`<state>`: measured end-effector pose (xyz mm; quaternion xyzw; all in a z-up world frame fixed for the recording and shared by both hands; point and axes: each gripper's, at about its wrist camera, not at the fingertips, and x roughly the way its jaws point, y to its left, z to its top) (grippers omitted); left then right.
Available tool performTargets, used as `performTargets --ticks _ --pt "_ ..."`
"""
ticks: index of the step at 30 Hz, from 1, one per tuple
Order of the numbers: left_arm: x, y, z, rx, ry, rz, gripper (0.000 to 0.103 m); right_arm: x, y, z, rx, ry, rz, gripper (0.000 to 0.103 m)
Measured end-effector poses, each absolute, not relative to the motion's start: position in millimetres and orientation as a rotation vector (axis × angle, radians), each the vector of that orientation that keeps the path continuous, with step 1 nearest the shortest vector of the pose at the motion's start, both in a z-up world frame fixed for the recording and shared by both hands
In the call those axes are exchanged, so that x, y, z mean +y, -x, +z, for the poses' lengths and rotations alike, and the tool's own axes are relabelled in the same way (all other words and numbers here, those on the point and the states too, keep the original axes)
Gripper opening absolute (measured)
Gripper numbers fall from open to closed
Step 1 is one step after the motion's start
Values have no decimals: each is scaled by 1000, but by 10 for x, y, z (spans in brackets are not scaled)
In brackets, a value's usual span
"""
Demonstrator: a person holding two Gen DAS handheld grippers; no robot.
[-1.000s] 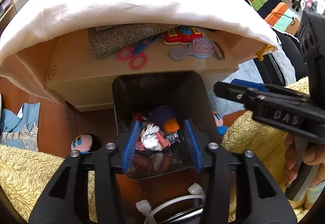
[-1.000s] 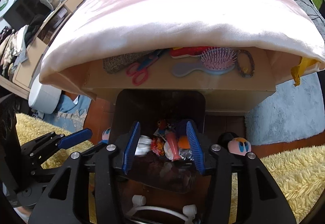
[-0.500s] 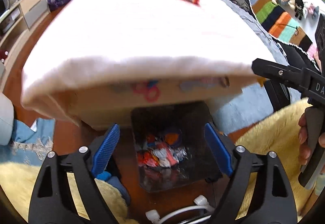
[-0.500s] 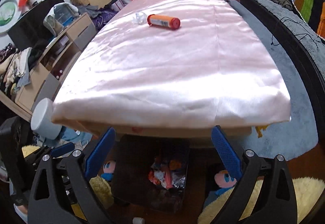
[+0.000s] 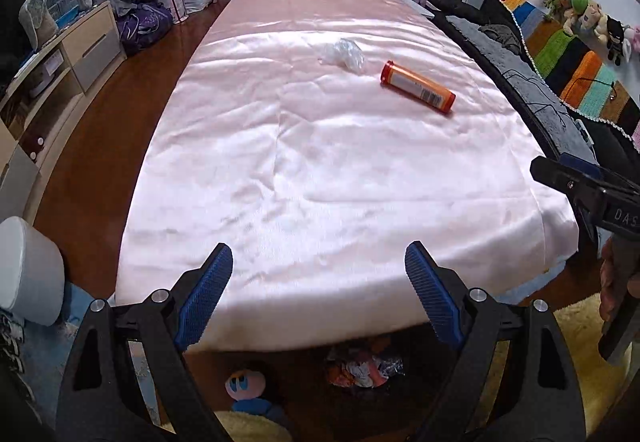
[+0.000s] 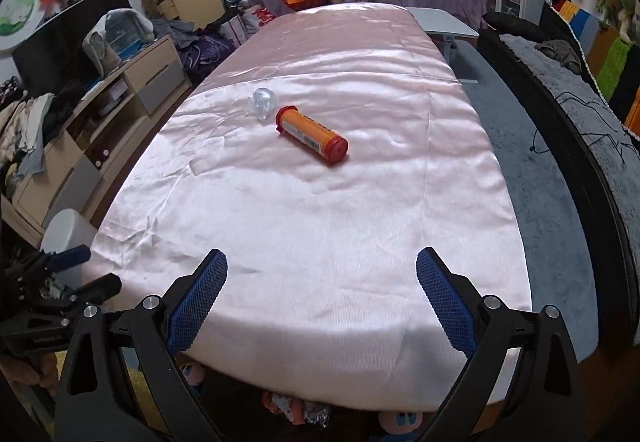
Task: Collect trash
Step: 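Grasp the clear plastic bag with the left tool while the right tool grasps the orange M&M's tube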
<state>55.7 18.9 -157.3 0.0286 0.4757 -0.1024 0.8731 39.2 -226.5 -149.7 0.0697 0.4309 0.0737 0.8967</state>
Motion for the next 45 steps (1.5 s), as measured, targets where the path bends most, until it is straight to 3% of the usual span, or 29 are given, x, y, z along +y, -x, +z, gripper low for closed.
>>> performTargets --ticks 7,13,22,25,27,30,35,43,45 --pt "128 -1309 -1480 999 -41 -195 82 -2181 -1011 -1631 914 -111 154 96" --pt "-33 -1895 -1424 979 -39 -199 73 -2079 -1511 -1764 925 -76 172 96" --pt "-385 -2625 -1613 993 -72 -231 72 -1993 -1880 -1970 931 -35 184 94" --pt "-512 -2784 -1727 1007 -87 -259 72 -2028 -1938 -1990 927 -49 182 90" --pt "-570 -2884 -1804 1016 -86 -264 72 -2061 -1970 -1995 921 -85 189 82" --pt "-635 -3029 -1883 1026 -78 -268 72 -2057 -2011 -2005 922 -81 195 79" --pt "-704 -3228 -2005 1048 -78 -281 58 -2006 -2033 -2021 932 -58 222 67" --pt "-785 -3368 -2051 1063 -68 -314 34 -1958 -2052 -2040 929 -65 238 65" --pt "-803 -3375 -2050 1061 -71 -318 29 -1903 -2050 -2041 926 -37 239 52"
